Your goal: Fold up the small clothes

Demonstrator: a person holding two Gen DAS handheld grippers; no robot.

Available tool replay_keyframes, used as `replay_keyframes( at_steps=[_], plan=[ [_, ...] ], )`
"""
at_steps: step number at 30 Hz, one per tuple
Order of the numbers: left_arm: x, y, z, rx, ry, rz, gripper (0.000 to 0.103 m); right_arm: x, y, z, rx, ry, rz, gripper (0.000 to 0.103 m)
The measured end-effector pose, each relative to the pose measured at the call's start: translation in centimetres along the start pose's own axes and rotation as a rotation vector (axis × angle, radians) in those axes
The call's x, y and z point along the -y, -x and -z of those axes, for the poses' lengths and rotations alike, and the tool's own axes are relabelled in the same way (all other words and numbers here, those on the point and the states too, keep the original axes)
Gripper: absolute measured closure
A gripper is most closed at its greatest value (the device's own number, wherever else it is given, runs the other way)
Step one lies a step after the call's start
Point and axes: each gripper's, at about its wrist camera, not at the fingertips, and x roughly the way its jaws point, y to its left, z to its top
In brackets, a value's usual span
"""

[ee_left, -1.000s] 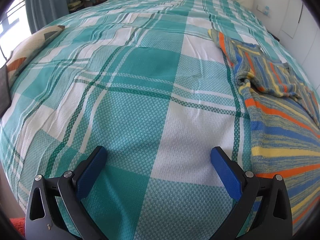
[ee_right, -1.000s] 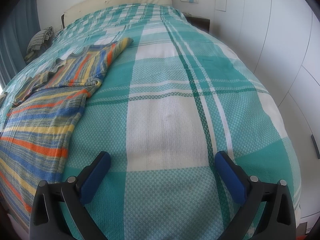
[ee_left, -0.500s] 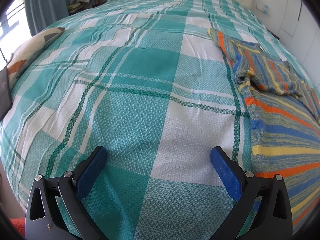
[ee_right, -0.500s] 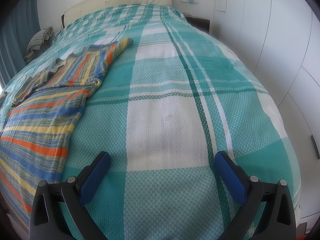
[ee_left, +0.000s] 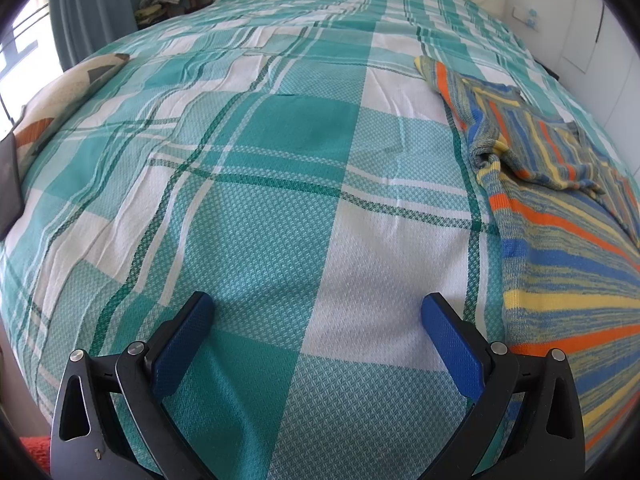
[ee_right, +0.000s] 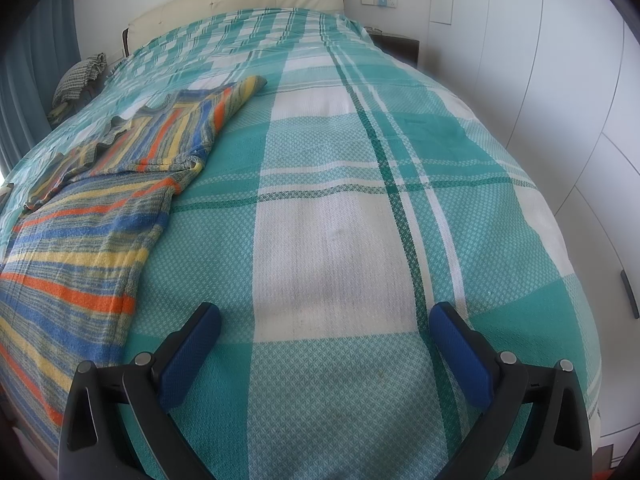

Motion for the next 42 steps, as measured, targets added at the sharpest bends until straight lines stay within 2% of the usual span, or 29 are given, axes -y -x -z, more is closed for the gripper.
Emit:
replay_keyframes(
  at_steps=[19, 21, 22, 23, 25, 27, 28, 29, 30, 31, 33, 34, 36, 38, 39, 40, 41, 42],
  plan=[
    [0.0, 0.0, 0.1, 0.002, -0.001, 0.001, 0.000, -0.1, 0.0, 0.1, 0.001, 0.004, 0.003, 0.000],
    [-0.1, 0.2, -0.1, -0.021, 0.000, 0.008, 0.000, 0.0, -0.2, -0.1, -0.005, 0.008, 0.000, 0.000],
    [-0.2, 0.7, -0.3, -0.064, 0.006, 0.013, 0.002, 0.0, -0.2, -0.3, -0.017, 0.016, -0.007, 0.000],
    [-0.4, 1.6, -0.4, -0.104, 0.025, 0.034, 0.003, 0.1, -0.1, -0.7, -0.047, 0.030, -0.019, 0.000],
    [-0.5, 4.4, 0.6, -0.151, 0.056, 0.184, 0.005, 0.4, 0.5, -2.0, -0.141, 0.044, -0.045, 0.003],
    [0.3, 6.2, 2.9, -0.237, 0.035, 0.302, 0.005, 0.8, 2.4, -2.7, -0.215, 0.036, -0.125, 0.006],
    [1.1, 6.4, 4.5, -0.307, 0.001, 0.323, 0.005, 0.8, 3.5, -2.8, -0.248, 0.041, -0.184, 0.006],
    [2.2, 6.4, 6.2, -0.379, -0.042, 0.323, 0.006, 0.5, 4.6, -2.4, -0.294, 0.054, -0.248, 0.006],
    [3.5, 6.2, 8.1, -0.435, -0.095, 0.304, 0.012, 0.1, 5.3, -1.9, -0.360, 0.069, -0.313, 0.006],
    [4.7, 6.2, 9.5, -0.463, -0.154, 0.277, 0.021, -0.6, 5.5, -0.9, -0.451, 0.087, -0.378, 0.008],
    [7.0, 6.4, 11.1, -0.469, -0.265, 0.229, 0.022, -2.2, 5.5, 1.6, -0.619, 0.142, -0.460, 0.018],
    [7.7, 6.5, 11.4, -0.461, -0.283, 0.234, 0.022, -3.0, 5.3, 2.8, -0.681, 0.176, -0.469, 0.022],
    [8.4, 6.2, 12.0, -0.479, -0.258, 0.288, 0.022, -4.1, 4.5, 4.8, -0.765, 0.227, -0.462, 0.027],
    [8.8, 5.3, 12.8, -0.521, -0.252, 0.306, 0.023, -5.0, 3.3, 6.1, -0.791, 0.261, -0.438, 0.030],
    [8.9, 4.9, 13.3, -0.540, -0.259, 0.297, 0.029, -5.3, 2.6, 6.5, -0.796, 0.270, -0.418, 0.030],
    [8.8, 4.6, 13.6, -0.560, -0.254, 0.288, 0.045, -5.5, 1.9, 6.9, -0.809, 0.280, -0.406, 0.032],
    [8.5, 4.3, 13.8, -0.587, -0.234, 0.289, 0.060, -5.7, 1.3, 7.4, -0.836, 0.293, -0.408, 0.046],
    [7.9, 3.8, 14.0, -0.626, -0.198, 0.313, 0.101, -5.7, 0.9, 7.9, -0.871, 0.308, -0.422, 0.063]
  ],
)
